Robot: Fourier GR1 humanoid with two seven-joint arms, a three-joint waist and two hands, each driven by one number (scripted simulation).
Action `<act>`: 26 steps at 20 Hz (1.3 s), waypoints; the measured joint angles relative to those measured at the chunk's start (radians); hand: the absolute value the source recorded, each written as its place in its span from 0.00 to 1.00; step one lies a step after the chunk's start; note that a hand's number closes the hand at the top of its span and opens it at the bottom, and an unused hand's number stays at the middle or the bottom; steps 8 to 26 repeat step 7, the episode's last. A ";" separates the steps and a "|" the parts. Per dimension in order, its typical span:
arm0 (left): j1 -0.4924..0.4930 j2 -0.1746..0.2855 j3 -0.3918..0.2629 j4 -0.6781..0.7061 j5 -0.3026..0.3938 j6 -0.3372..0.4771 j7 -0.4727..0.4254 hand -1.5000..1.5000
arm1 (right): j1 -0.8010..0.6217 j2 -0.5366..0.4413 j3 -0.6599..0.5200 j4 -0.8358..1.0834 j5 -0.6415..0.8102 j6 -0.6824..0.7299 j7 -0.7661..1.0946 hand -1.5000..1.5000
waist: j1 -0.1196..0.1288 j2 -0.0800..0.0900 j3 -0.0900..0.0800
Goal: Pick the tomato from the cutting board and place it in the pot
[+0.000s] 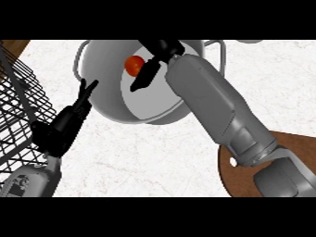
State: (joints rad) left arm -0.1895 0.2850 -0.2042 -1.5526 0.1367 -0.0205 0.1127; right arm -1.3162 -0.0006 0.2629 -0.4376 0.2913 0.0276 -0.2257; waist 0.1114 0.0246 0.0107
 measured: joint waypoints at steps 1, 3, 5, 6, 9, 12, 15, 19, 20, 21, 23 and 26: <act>0.003 0.003 0.003 0.002 0.001 -0.004 -0.001 0.50 | -0.006 0.000 -0.024 -0.001 -0.029 -0.017 0.003 0.00 | -0.001 -0.001 0.000; 0.005 0.003 0.010 0.008 -0.004 0.002 0.000 0.50 | -0.024 0.001 -0.073 0.002 -0.079 -0.042 0.003 0.00 | -0.009 -0.001 0.000; 0.007 0.006 0.021 0.012 -0.008 0.008 -0.006 0.50 | -0.035 -0.002 -0.123 0.014 -0.116 -0.059 -0.015 0.00 | -0.018 -0.001 0.000; 0.008 0.007 0.024 0.013 -0.009 0.009 -0.006 0.50 | -0.040 -0.004 -0.145 0.021 -0.134 -0.061 -0.025 0.00 | -0.023 -0.001 0.001; 0.006 0.006 0.026 0.014 -0.013 0.013 -0.006 0.50 | -0.043 -0.009 -0.165 0.028 -0.150 -0.057 -0.039 0.00 | -0.027 0.000 0.001; 0.006 0.006 0.026 0.014 -0.013 0.013 -0.006 0.50 | -0.043 -0.009 -0.165 0.028 -0.150 -0.057 -0.039 0.00 | -0.027 0.000 0.001; 0.006 0.006 0.026 0.014 -0.013 0.013 -0.006 0.50 | -0.043 -0.009 -0.165 0.028 -0.150 -0.057 -0.039 0.00 | -0.027 0.000 0.001; 0.006 0.006 0.026 0.014 -0.013 0.013 -0.006 0.50 | -0.043 -0.009 -0.165 0.028 -0.150 -0.057 -0.039 0.00 | -0.027 0.000 0.001; 0.006 0.006 0.026 0.014 -0.013 0.013 -0.006 0.50 | -0.043 -0.009 -0.165 0.028 -0.150 -0.057 -0.039 0.00 | -0.027 0.000 0.001; 0.006 0.006 0.026 0.014 -0.013 0.013 -0.006 0.50 | -0.043 -0.009 -0.165 0.028 -0.150 -0.057 -0.039 0.00 | -0.027 0.000 0.001; 0.006 0.006 0.026 0.014 -0.013 0.013 -0.006 0.50 | -0.043 -0.009 -0.165 0.028 -0.150 -0.057 -0.039 0.00 | -0.027 0.000 0.001; 0.006 0.006 0.026 0.014 -0.013 0.013 -0.006 0.50 | -0.043 -0.009 -0.165 0.028 -0.150 -0.057 -0.039 0.00 | -0.027 0.000 0.001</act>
